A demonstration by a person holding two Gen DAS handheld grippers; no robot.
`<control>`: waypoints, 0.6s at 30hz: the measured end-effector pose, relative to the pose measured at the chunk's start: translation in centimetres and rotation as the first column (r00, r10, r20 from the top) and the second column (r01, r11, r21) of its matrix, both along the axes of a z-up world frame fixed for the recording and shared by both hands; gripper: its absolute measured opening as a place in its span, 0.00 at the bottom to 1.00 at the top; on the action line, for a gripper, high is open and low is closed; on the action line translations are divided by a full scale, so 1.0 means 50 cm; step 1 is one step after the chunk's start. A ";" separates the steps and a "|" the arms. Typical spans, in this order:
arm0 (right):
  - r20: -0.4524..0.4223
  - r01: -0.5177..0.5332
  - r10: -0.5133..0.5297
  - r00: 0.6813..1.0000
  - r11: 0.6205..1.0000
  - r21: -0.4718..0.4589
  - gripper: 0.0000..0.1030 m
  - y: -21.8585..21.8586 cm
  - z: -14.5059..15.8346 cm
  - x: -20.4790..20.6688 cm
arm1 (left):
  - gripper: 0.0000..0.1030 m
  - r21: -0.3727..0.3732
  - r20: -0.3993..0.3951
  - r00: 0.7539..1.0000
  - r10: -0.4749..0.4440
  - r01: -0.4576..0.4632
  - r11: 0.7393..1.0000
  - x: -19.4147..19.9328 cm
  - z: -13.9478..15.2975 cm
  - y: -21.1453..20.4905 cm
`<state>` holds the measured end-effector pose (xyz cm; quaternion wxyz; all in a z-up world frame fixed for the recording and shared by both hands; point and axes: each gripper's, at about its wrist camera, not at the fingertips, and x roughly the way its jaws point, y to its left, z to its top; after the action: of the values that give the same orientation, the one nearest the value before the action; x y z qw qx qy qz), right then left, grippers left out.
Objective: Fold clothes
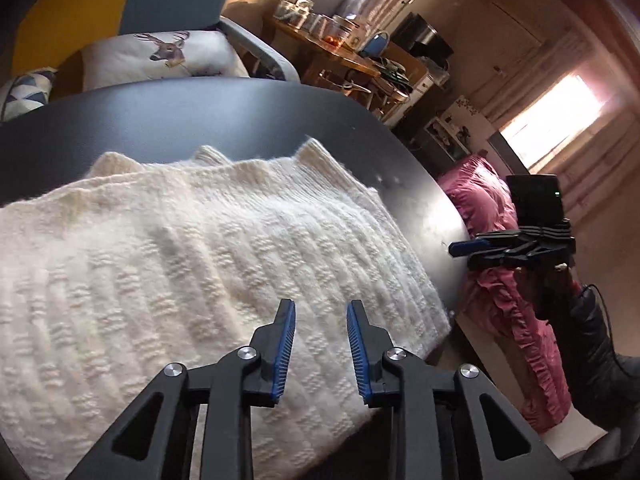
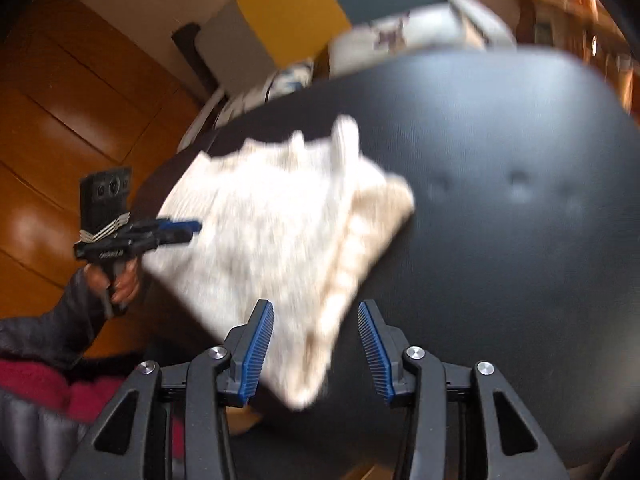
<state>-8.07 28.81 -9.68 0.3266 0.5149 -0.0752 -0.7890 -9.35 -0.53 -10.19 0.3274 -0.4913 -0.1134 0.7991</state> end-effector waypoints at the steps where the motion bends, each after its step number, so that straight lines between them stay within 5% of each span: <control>1: -0.043 0.013 -0.012 0.999 1.000 0.024 0.44 -0.031 0.004 -0.008 | 0.27 -0.009 0.004 1.000 0.017 -0.017 1.000 -0.008 -0.007 -0.005; 4: -0.130 0.047 -0.036 0.991 0.995 0.086 0.44 -0.117 -0.001 -0.037 | 0.27 -0.035 0.017 0.998 0.068 -0.067 0.997 -0.031 -0.029 -0.022; 9: -0.083 0.089 -0.062 0.995 0.923 0.373 0.43 -0.140 -0.116 -0.099 | 0.24 -0.081 0.038 0.988 0.149 -0.146 0.986 -0.064 -0.077 -0.047; 13: -0.095 0.128 -0.105 0.990 0.949 0.288 0.43 -0.103 -0.128 -0.096 | 0.23 0.001 0.036 0.984 0.173 -0.173 0.985 -0.049 -0.101 -0.071; 18: -0.111 0.139 -0.109 0.988 0.939 0.313 0.44 -0.114 -0.121 -0.091 | 0.26 0.070 0.043 0.970 0.241 -0.244 0.967 -0.043 -0.065 -0.125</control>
<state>-12.63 23.13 -15.76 0.1913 0.5184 0.0365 -0.8326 -11.51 -6.76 -13.46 0.2436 -0.4747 -0.2081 0.8198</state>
